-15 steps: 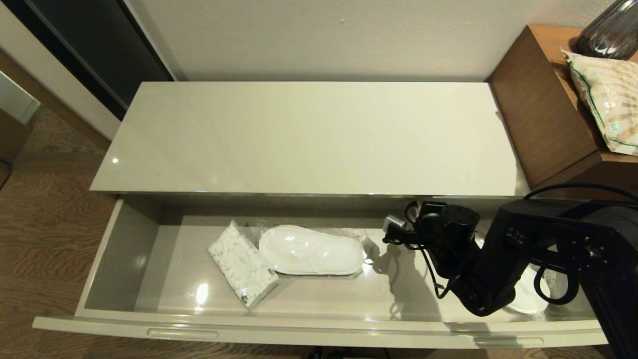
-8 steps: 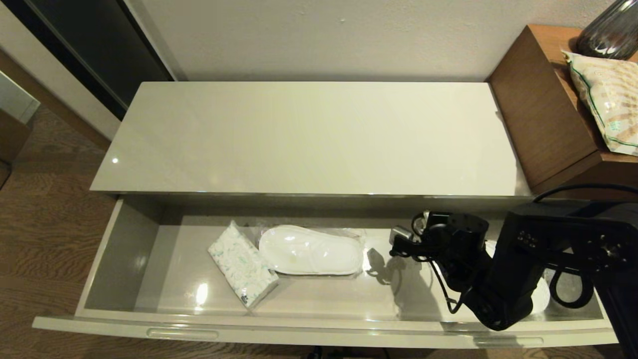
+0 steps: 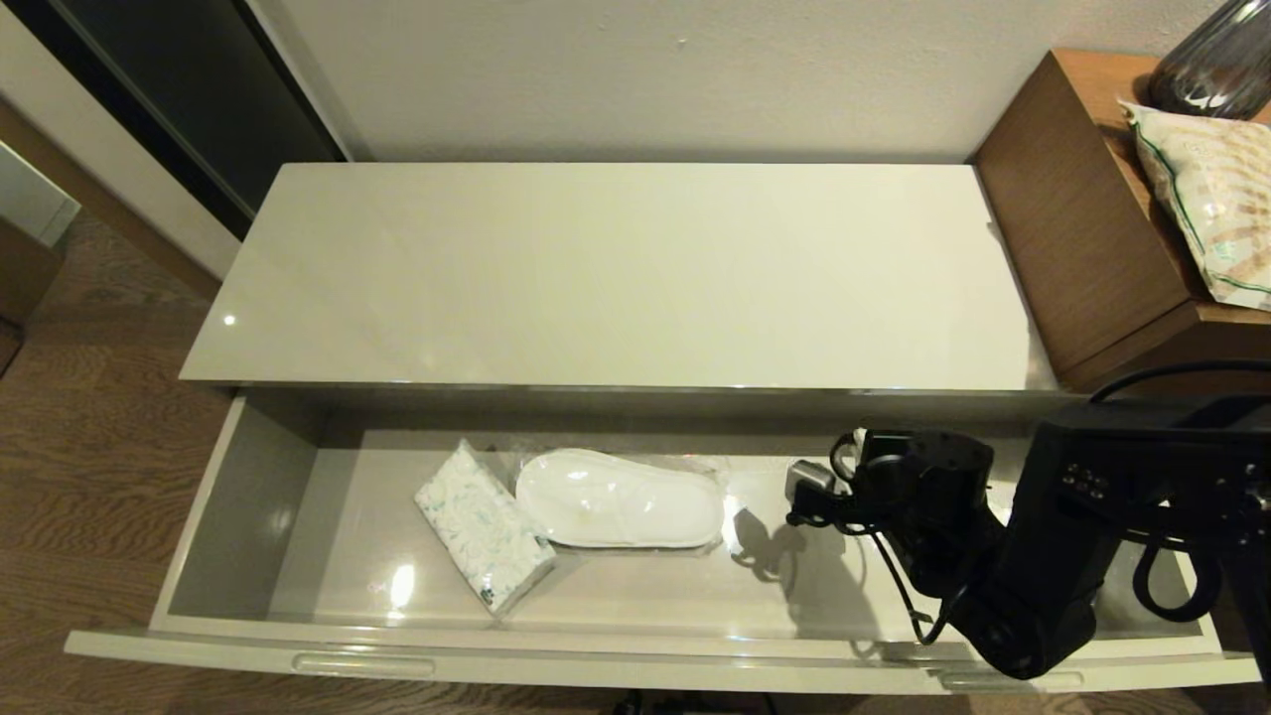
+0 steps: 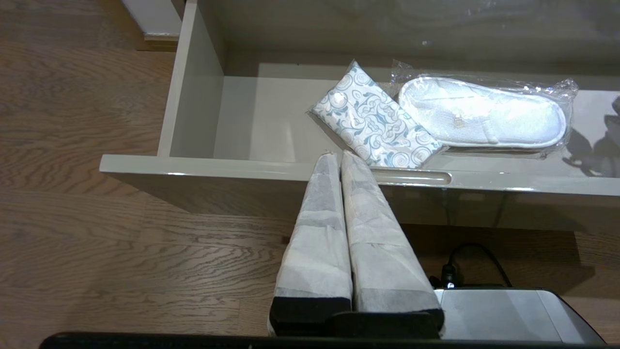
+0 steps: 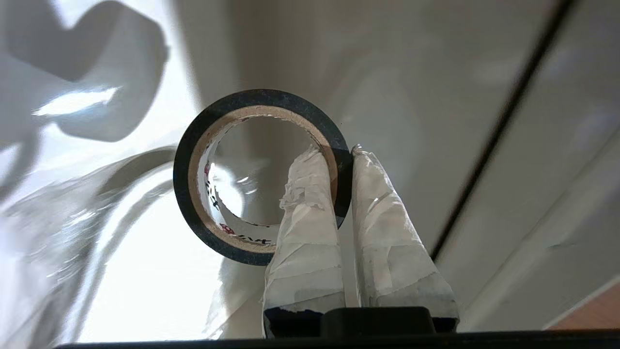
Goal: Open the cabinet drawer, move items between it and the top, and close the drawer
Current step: Put the disposable slippers in the drawer
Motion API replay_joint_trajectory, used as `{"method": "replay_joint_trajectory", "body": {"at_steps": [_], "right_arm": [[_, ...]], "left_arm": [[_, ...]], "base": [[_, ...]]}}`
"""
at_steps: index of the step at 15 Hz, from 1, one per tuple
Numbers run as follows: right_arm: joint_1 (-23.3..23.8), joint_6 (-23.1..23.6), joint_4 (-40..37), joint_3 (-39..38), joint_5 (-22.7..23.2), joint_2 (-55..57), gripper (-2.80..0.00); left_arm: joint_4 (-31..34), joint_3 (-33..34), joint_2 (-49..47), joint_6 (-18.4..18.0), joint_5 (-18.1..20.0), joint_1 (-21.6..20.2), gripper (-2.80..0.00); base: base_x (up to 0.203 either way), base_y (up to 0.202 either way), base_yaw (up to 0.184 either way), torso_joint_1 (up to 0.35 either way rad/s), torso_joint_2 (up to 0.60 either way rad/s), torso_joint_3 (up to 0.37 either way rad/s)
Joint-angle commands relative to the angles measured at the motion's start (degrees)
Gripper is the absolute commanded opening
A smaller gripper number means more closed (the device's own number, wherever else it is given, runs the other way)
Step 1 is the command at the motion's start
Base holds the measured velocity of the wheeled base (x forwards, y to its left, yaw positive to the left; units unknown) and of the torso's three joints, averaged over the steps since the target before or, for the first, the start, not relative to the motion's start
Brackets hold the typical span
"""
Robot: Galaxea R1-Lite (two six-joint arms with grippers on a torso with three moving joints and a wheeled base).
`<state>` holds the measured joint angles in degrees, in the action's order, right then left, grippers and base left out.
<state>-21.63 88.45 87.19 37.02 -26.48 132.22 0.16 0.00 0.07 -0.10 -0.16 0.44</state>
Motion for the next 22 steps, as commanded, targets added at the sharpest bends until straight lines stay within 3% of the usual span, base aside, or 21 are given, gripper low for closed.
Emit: {"method": "replay_joint_trajectory", "body": {"at_steps": [1,4,13,16,22], "right_arm": [[-0.10,0.58,0.48,-0.85,-0.29,0.91,-2.80],[-0.27,2.41,0.48,-0.59,-2.26,0.13,-2.80],[-1.92,4.01,0.48,-1.91,-2.48,-0.82,-2.80],[-7.41,4.54,0.48,-1.25,-6.66,-0.04,-2.80],[-8.34,7.15,0.48,1.04,-7.61,-0.52,-2.80]], "left_arm": [[0.02,0.00,-0.07,0.01,-0.02,0.00,-2.80],[0.02,0.00,-0.07,0.01,-0.02,0.00,-2.80],[0.02,0.00,-0.07,0.01,-0.02,0.00,-2.80],[0.02,0.00,-0.07,0.01,-0.02,0.00,-2.80],[0.02,0.00,-0.07,0.01,-0.02,0.00,-2.80]], "base": [[0.000,0.000,0.000,0.000,0.00,0.000],[0.000,0.000,0.000,0.000,0.00,0.000],[0.000,0.000,0.000,0.000,0.00,0.000],[0.000,0.000,0.000,0.000,0.00,0.000],[0.000,0.000,0.000,0.000,0.00,0.000]]}}
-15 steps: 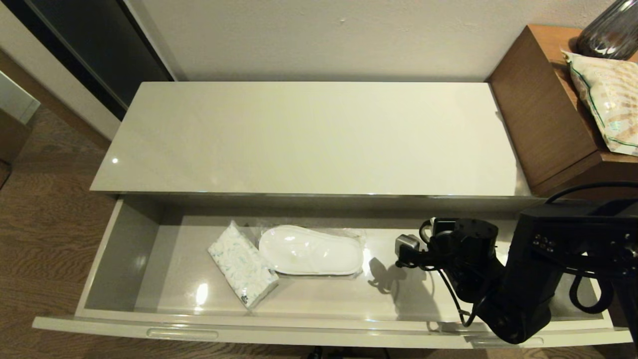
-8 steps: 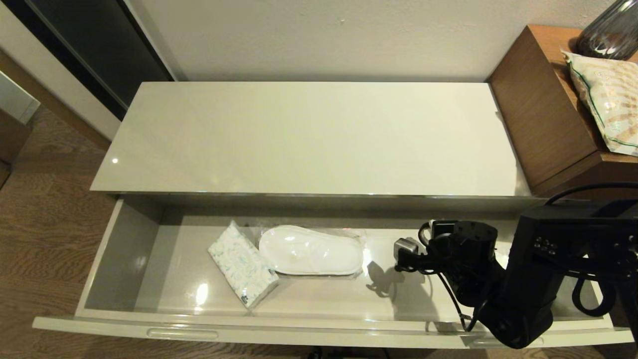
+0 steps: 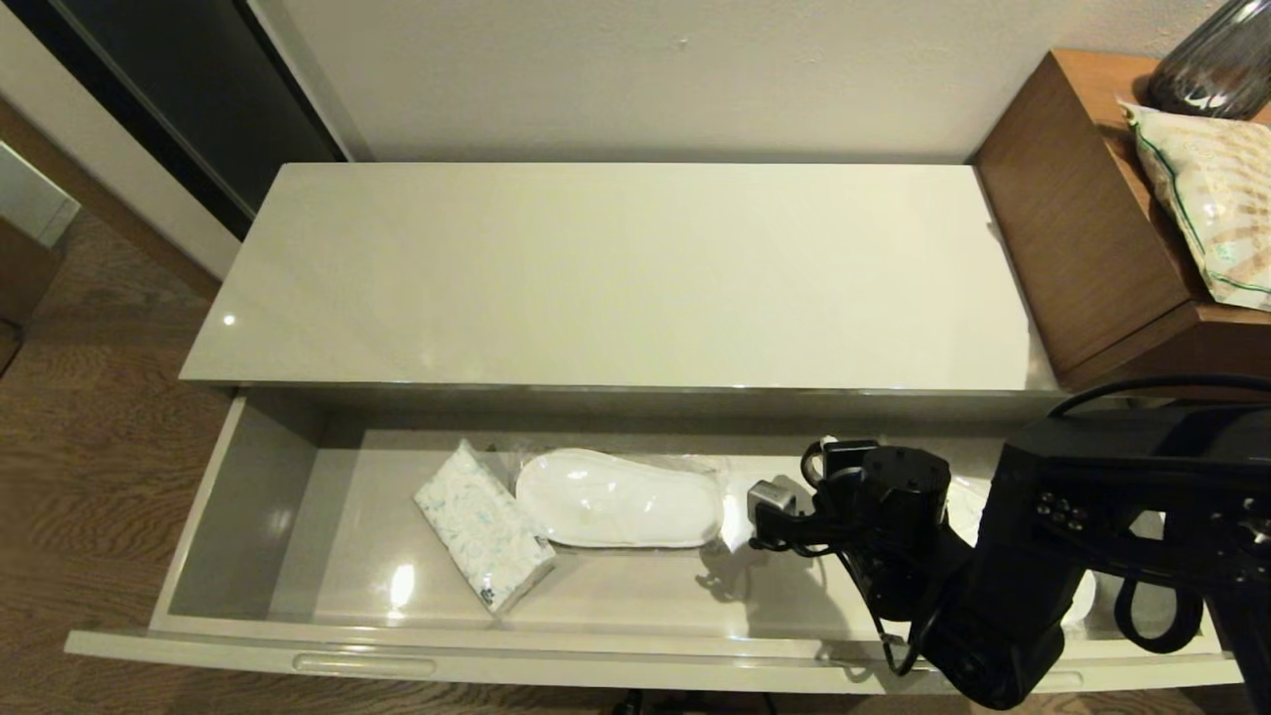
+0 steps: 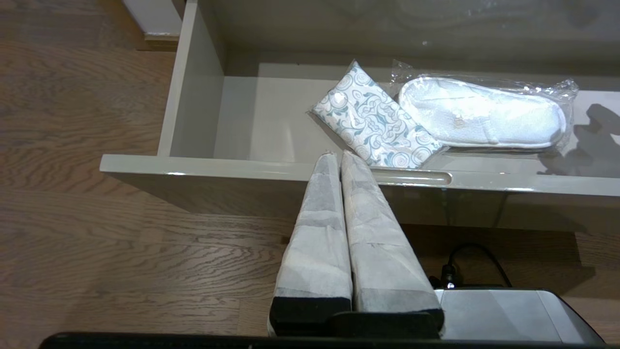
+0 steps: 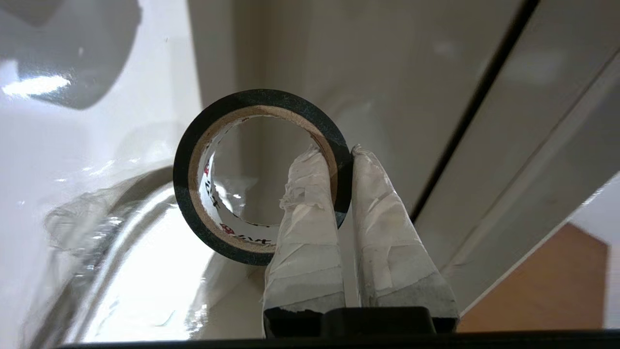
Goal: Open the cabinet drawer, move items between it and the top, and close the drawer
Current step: Put the disposable slippers in the drawer
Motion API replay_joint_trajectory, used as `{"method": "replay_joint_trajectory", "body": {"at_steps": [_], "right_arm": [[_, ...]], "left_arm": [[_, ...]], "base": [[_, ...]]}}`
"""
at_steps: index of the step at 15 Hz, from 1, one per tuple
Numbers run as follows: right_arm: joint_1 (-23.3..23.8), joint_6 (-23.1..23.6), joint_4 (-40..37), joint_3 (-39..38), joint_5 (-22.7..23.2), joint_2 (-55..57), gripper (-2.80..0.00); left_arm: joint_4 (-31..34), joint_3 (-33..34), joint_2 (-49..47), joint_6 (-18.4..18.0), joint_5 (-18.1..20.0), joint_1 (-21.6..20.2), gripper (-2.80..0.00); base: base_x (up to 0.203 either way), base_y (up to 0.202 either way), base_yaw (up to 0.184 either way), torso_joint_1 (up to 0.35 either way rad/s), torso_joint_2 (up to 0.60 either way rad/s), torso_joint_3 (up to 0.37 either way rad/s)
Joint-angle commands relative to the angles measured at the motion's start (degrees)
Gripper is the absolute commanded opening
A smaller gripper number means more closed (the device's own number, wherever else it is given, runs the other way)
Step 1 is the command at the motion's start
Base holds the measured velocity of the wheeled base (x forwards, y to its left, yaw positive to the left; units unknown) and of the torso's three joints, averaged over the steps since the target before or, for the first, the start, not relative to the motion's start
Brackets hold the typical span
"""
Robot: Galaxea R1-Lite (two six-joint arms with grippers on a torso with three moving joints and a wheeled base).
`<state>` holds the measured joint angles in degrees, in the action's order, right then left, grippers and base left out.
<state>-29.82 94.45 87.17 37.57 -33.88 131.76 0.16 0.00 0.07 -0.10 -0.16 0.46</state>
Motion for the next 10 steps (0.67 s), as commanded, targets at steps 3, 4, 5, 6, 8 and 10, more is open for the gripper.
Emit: {"method": "replay_joint_trajectory", "body": {"at_steps": [3,4,5,6,8,10], "right_arm": [[-0.54,2.39,0.49,2.34,-0.36,1.33,-2.80],[-0.65,2.46,0.49,2.68,-0.40,1.75,-2.80],[-0.68,2.44,0.49,3.25,-0.40,2.24,-2.80],[-0.68,2.29,0.49,3.40,-0.49,2.55,-2.80],[-0.68,2.05,0.49,3.60,-0.53,2.80,-2.80],[-0.68,1.91,0.49,4.48,-0.51,3.12,-2.80]], "left_arm": [[0.02,0.00,-0.07,0.01,-0.02,-0.02,-2.80],[-0.07,0.00,-0.07,0.01,-0.02,-0.02,-2.80],[0.02,0.00,-0.07,0.01,-0.02,-0.02,-2.80],[0.02,0.00,-0.07,0.01,-0.02,-0.02,-2.80],[0.02,0.00,-0.07,0.01,-0.02,-0.02,-2.80],[0.02,0.00,-0.07,0.01,-0.02,-0.02,-2.80]], "base": [[0.000,0.000,0.000,0.000,0.00,0.000],[0.000,0.000,0.000,0.000,0.00,0.000],[0.000,0.000,0.000,0.000,0.00,0.000],[0.000,0.000,0.000,0.000,0.00,0.000],[0.000,0.000,0.000,0.000,0.00,0.000],[0.000,0.000,0.000,0.000,0.00,0.000]]}}
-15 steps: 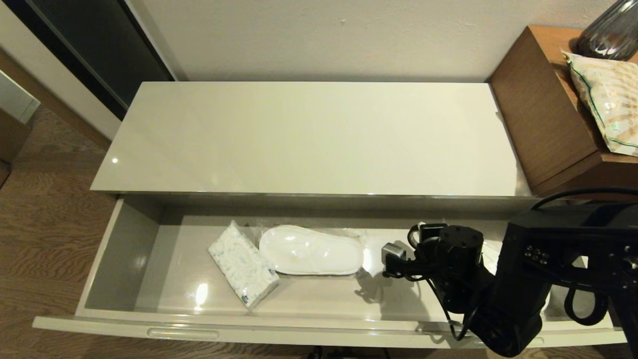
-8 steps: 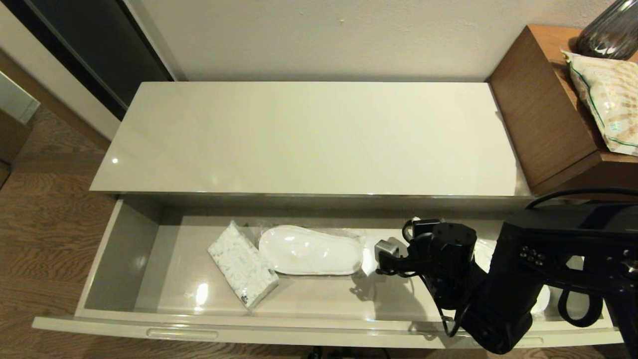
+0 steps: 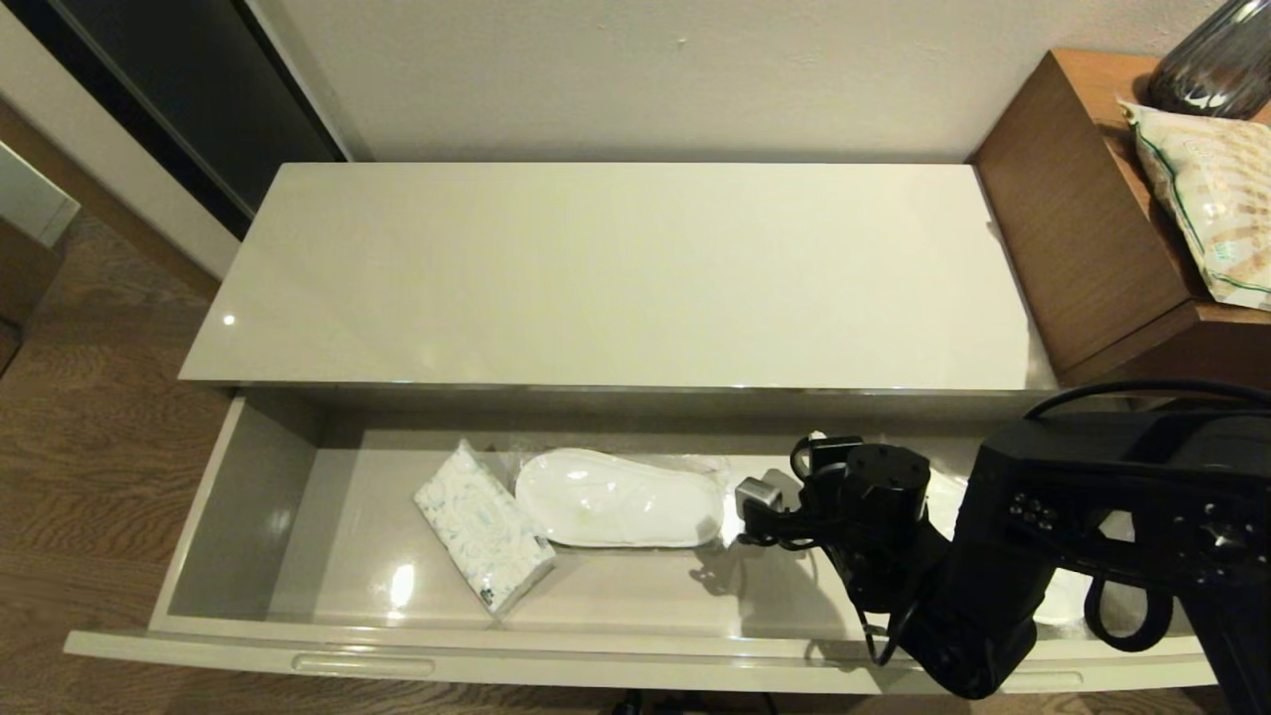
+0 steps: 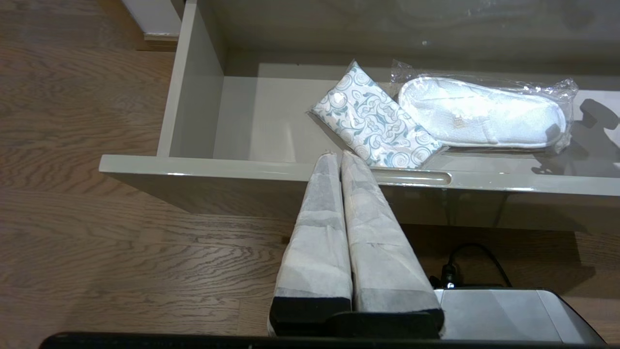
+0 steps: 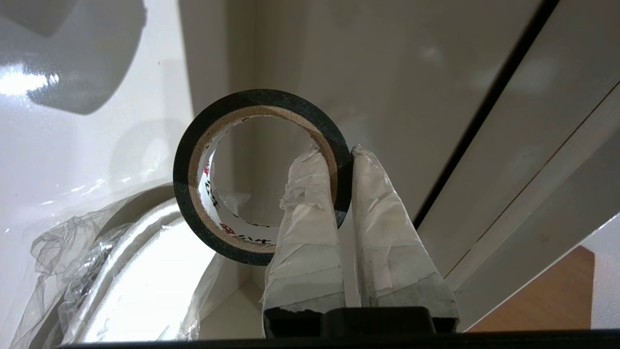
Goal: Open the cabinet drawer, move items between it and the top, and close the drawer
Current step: Put the disposable slippers in the drawer
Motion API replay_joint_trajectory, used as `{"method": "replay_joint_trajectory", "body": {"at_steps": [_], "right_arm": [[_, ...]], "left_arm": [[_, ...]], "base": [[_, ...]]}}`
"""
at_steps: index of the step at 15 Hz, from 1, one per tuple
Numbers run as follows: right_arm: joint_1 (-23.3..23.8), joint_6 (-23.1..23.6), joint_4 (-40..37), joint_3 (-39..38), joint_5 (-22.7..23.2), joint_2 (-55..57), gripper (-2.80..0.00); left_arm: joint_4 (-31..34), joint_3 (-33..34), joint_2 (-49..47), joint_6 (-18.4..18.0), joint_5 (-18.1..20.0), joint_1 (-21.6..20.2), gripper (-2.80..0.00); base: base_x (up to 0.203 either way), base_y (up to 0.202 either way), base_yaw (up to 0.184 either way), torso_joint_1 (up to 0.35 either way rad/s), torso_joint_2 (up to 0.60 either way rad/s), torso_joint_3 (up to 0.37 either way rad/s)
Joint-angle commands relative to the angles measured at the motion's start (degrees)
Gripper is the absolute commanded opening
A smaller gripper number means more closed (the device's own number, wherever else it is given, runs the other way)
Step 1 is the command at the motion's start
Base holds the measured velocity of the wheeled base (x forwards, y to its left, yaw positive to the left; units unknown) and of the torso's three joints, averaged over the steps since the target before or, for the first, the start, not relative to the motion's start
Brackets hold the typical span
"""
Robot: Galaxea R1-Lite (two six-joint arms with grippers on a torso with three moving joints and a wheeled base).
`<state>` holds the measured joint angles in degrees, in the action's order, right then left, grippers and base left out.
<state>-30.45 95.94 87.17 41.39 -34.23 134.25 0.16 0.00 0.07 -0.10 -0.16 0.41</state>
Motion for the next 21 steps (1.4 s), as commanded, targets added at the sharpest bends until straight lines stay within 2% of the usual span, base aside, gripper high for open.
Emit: {"method": "replay_joint_trajectory", "body": {"at_steps": [1,21], "right_arm": [[-0.05,0.47,0.49,1.41,-0.13,0.84,-2.80],[-2.77,0.56,0.49,6.51,-2.24,4.01,-2.80]], "left_arm": [[0.02,0.00,-0.07,0.01,-0.02,0.02,-2.80],[0.02,0.00,-0.07,0.01,-0.02,0.02,-2.80]], "base": [[0.000,0.000,0.000,0.000,0.00,0.000],[0.000,0.000,0.000,0.000,0.00,0.000]]}}
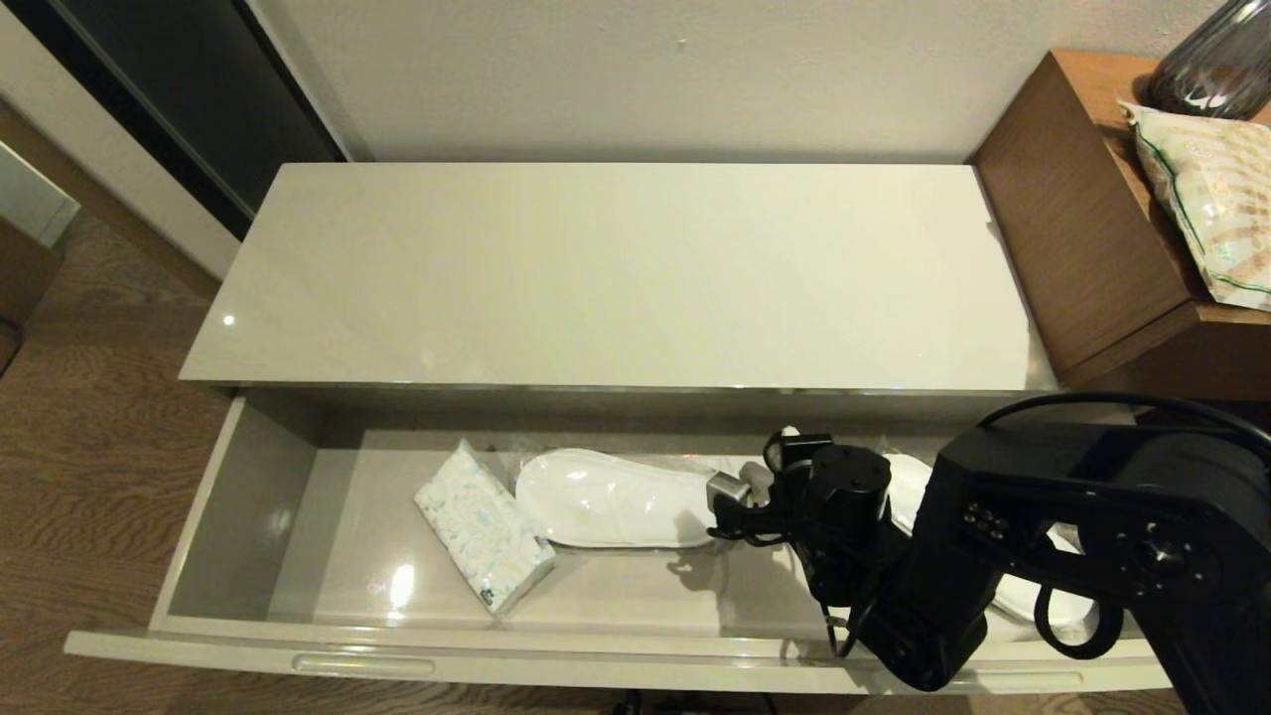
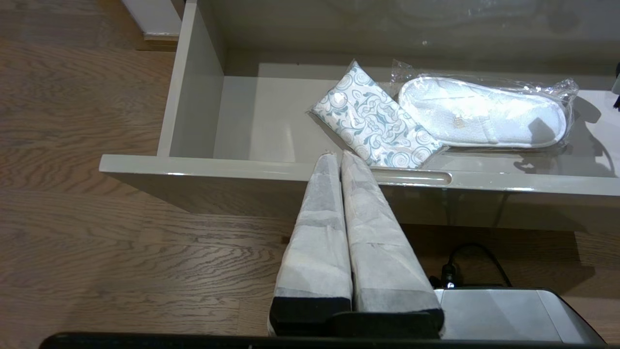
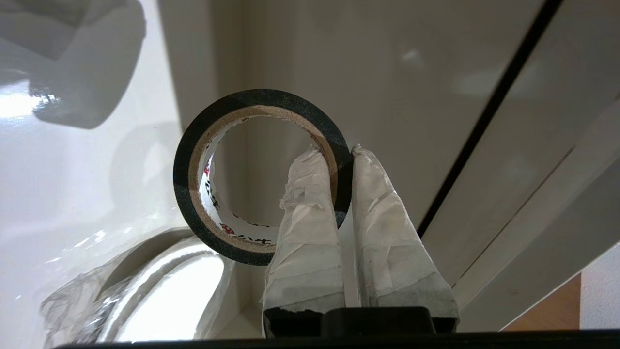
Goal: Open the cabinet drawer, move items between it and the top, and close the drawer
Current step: Put the disposable slippers in the drawer
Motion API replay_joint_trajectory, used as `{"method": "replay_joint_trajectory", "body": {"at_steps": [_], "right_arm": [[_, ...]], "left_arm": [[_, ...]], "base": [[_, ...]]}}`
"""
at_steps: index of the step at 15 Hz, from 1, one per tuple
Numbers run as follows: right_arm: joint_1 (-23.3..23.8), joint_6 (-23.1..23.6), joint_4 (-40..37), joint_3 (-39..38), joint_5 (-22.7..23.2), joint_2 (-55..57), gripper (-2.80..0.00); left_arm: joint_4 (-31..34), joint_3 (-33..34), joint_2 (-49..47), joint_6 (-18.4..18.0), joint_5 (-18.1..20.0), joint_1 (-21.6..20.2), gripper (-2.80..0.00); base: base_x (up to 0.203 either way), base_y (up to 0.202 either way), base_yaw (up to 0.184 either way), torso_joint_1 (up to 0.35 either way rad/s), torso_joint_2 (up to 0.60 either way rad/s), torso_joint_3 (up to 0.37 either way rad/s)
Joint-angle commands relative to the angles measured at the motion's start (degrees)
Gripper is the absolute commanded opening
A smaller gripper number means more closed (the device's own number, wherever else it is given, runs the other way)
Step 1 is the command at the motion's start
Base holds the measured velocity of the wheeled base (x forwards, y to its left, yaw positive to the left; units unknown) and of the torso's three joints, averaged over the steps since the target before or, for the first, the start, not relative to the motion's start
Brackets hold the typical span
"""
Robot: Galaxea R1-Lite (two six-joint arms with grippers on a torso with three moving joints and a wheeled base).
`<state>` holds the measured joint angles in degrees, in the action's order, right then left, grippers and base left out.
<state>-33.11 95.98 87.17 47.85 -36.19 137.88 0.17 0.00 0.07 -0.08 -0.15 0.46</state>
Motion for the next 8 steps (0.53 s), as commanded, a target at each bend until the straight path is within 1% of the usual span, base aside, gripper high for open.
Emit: {"method": "replay_joint_trajectory", "body": {"at_steps": [1,8], "right_arm": [[-0.13,0.52,0.49,0.06,-0.31,0.39,-2.80],[-1.83,0.51,0.49,2.99,-1.63,2.70,-2.80]], "left_arm": [[0.00,0.00,-0.07,0.00,-0.03,-0.02,-2.80],[0.00,0.00,-0.07,0.00,-0.03,-0.02,-2.80]], "base": [[0.000,0.000,0.000,0.000,0.00,0.000],[0.000,0.000,0.000,0.000,0.00,0.000]]}}
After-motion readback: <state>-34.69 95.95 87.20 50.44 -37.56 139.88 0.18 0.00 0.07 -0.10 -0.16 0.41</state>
